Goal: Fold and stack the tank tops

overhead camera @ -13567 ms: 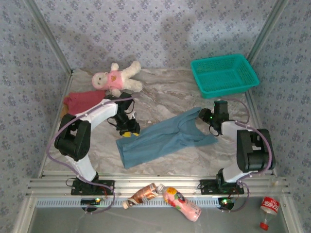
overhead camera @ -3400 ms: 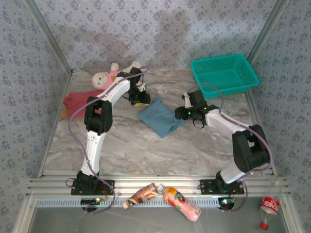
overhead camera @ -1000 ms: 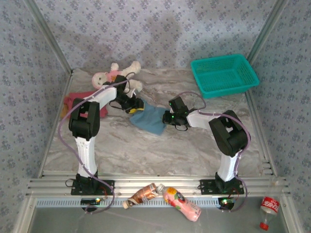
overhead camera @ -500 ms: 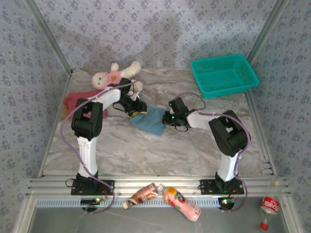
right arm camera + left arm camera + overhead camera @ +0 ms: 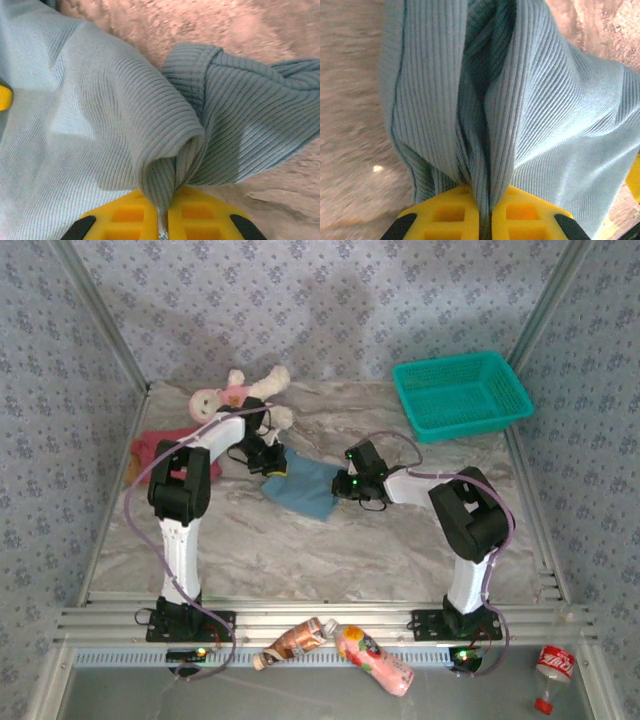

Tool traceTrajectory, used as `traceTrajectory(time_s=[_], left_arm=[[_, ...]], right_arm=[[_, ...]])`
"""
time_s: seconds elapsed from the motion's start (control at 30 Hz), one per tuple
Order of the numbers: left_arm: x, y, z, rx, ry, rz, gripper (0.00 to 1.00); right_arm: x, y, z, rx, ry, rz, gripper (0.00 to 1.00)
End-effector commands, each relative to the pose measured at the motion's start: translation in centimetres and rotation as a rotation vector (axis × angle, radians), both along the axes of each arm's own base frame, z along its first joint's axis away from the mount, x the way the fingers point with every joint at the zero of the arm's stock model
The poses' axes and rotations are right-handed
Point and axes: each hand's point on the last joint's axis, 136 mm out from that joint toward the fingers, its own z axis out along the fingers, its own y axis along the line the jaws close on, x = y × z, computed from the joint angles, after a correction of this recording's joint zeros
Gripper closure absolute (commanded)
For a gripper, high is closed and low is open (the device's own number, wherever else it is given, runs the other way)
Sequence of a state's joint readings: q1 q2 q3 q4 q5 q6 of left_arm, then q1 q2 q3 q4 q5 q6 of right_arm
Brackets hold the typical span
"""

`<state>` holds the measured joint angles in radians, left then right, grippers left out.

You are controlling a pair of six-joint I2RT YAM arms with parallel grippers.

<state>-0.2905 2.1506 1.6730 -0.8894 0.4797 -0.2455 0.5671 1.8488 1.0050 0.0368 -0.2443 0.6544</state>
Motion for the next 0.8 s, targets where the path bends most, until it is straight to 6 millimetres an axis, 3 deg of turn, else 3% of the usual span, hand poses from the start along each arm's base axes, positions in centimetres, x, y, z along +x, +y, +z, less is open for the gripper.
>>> traceTrajectory(time_s=[0.0, 0.2, 0.37, 0.57, 0.77], left_arm=[[-0.2, 2.2, 4.3, 0.024, -0.064, 0.000, 0.97], [-0.2, 6.1, 7.3, 0.143, -0.140, 0.003, 0.99], [0.0, 10.1, 8.6, 0.210, -0.179, 0.056, 0.99], [1.7, 14.9, 10.4, 0.307, -0.259, 0.122, 1.00], [3.5, 18.7, 12.3, 0.394, -0.359, 0.184, 1.00]], right_arm=[[0.5, 3.2, 1.1, 0.063, -0.032, 0.081, 0.89], [1.5, 7.9, 2.2, 0.144, -0.070, 0.154, 0.89], [3.2, 12.4, 4.5, 0.224, -0.139, 0.217, 0.90], [5.0, 17.6, 7.7, 0.303, -0.237, 0.295, 0.90], [6.3, 22.3, 9.2, 0.353, -0.357, 0.370, 0.90]])
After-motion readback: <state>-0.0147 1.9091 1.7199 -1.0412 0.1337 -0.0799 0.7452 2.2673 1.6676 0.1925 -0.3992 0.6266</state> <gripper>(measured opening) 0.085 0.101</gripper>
